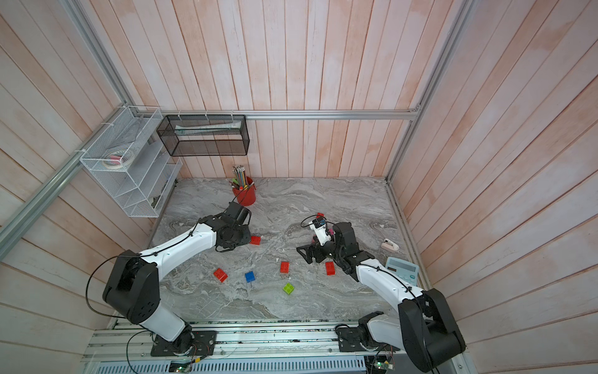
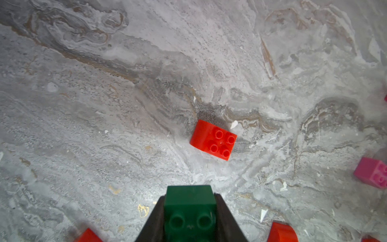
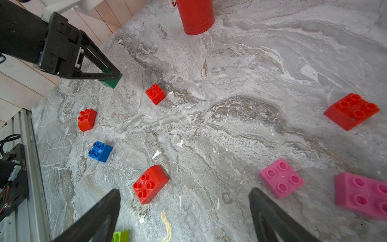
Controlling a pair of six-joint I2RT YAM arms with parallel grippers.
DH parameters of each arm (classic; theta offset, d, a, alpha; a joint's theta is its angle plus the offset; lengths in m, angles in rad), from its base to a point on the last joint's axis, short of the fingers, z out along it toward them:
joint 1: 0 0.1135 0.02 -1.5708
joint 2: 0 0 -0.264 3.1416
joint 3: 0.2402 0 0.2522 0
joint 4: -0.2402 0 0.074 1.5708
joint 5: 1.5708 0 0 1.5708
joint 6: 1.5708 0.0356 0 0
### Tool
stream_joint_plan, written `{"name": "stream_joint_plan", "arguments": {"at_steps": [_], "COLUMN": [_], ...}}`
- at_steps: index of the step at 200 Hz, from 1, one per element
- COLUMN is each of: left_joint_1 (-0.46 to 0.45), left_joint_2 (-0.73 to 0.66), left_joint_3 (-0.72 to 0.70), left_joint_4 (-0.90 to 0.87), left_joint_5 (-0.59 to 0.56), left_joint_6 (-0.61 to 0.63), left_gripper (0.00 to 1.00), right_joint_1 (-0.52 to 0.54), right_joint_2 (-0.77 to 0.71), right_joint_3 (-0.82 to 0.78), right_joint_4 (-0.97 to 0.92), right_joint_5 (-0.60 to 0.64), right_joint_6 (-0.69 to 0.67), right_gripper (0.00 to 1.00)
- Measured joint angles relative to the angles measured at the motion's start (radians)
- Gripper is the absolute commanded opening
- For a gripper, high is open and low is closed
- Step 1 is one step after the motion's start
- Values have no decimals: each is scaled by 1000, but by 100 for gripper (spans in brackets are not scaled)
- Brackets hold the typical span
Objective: Assemble the letter s with lego
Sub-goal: Pick up the lego brick from the center of the board, then assemble the lego brick with the lego brick.
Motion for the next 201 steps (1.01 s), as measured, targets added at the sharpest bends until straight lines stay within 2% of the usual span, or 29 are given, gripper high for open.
{"name": "stream_joint_plan", "arguments": {"at_steps": [66, 123, 201], "left_joint_1": [-50, -58, -58], "left_joint_2": [137, 233, 278], "left_joint_3": [120, 157, 180], "left_joint_4": [13, 31, 60], "left_joint_5": [27, 26, 19], "left_joint_6": [106, 181, 235], "left_gripper": [28, 28, 28], "right_joint_1": [-19, -20, -31], "right_joint_2": [-6, -5, 3], "right_joint_3": [-12, -17, -17], "right_joint_4": [3, 26, 39], "right_joint_5": [-1, -3, -17], "right_joint_6": [1, 16, 22], "right_gripper": [97, 97, 97]}}
